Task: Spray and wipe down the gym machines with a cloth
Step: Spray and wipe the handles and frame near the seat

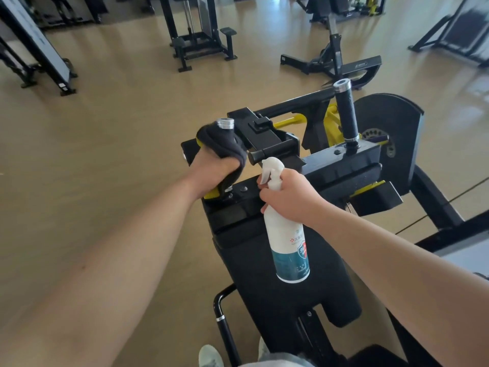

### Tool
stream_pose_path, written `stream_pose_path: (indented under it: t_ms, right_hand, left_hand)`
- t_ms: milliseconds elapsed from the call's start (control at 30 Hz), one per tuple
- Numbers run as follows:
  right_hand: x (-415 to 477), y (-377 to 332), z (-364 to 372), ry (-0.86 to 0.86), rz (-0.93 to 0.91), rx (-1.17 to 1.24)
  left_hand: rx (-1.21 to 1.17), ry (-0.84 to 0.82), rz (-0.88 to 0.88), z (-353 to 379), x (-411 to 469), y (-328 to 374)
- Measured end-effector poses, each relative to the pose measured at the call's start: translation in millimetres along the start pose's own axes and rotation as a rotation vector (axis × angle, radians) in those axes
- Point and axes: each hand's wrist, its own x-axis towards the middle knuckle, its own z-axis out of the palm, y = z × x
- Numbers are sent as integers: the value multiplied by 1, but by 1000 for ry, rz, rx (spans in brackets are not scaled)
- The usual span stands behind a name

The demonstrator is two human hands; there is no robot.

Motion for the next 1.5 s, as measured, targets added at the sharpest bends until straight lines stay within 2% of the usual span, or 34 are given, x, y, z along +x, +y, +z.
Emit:
stream_pose_path:
  t_ms: [133,300,433,600,700,800,1000,1133,1267,1333,1500]
  right_hand:
    - [-4,-1,2,26,15,-38]
    - [-8,-6,3,39,13,-71]
    - [-7,-8,6,43,29,-95]
    - [-3,-13,8,36,53,-104]
    - [-2,-14,7,51,53,-100]
    - [-2,-16,4,36,65,7]
    - [1,-31,-2,76,47,-13]
    - [3,-36,0,73,31,2]
    - [4,-36,1,69,35,-34]
    - [5,-35,1,56,40,-45]
    - [9,-38,-4,2,31,-72]
  left_hand:
    - [140,-69,-124,5,-22,-30]
    - [238,58,-151,18,-29,-37]
    - [165,51,-191,14,-29,-35]
    - [173,-22,-100,4,-27,-19]
    - [22,-36,-90,-3,-20,-5]
    - [-122,19,-75,-11,1,17]
    - [-25,143,38,1,13,19]
    - [21,-6,-40,0,13,-7]
    - [74,-102,-299,6,4,-56]
    - [140,-139,-300,6,-1,-66]
    - [138,-42,-275,7,0,-48]
